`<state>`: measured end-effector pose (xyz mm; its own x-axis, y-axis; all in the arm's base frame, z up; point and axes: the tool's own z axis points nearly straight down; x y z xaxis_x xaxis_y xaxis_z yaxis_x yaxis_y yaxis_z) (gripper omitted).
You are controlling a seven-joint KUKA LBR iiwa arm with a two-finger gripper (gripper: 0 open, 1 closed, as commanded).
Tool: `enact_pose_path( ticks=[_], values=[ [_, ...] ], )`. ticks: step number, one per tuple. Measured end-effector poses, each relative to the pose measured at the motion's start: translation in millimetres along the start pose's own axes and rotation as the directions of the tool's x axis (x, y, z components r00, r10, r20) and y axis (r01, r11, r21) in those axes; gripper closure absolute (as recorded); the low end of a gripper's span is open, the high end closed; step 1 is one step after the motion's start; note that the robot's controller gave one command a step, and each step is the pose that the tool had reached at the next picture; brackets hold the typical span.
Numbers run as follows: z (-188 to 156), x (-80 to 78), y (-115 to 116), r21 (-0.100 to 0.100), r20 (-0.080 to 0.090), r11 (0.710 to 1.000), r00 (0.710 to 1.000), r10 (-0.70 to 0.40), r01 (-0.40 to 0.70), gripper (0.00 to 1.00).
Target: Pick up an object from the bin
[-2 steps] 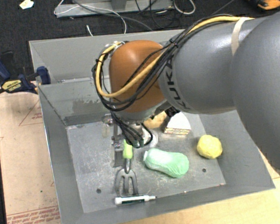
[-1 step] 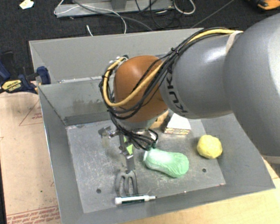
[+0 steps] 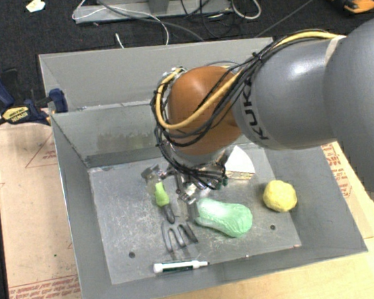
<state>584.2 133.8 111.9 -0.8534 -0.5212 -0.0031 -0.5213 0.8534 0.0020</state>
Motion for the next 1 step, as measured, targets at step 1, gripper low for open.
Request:
enact_pose_path(
  ticks=[1],
  values=[
    [-2.1,3.9,-14.8,0.001,0.003,0.954,0.954,-0.301,0.301,0.0]
  ],
)
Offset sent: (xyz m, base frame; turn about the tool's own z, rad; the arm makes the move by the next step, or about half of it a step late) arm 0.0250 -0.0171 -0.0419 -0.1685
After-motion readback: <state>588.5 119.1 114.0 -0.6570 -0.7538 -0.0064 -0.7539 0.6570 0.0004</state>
